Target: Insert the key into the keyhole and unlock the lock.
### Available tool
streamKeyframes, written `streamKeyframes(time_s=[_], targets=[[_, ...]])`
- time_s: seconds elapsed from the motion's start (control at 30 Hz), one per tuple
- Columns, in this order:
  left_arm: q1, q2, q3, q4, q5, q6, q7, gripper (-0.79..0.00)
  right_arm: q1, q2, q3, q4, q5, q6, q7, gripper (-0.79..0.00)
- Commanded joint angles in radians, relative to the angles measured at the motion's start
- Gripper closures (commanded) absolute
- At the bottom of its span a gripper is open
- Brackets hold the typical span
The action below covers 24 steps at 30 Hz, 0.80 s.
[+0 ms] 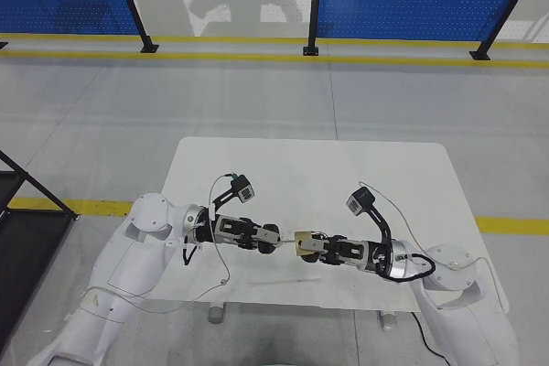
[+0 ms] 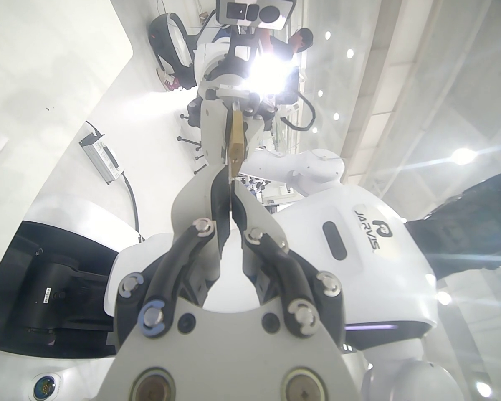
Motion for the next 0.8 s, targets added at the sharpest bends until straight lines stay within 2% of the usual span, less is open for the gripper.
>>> streamKeyframes(time_s=[0.0,0.4,0.77], targets=[[0.000,0.001,0.002,0.000,-0.002,0.000,0.001,0.000,0.000,0.002,-0.002,-0.001,-0.003,0.000,-0.004,0.000],[-0.002,0.006,0.011,-0.003,-0.007,0.008,-0.003,0.000,0.005,0.010,-0.009,0.003,0.000,-0.003,-0.021,0.000],[-0.017,0.015,0.005,-0.002,-0.024,0.028,-0.065,0.000,0.046,0.019,-0.020,0.041,0.018,-0.026,0.052,0.000]])
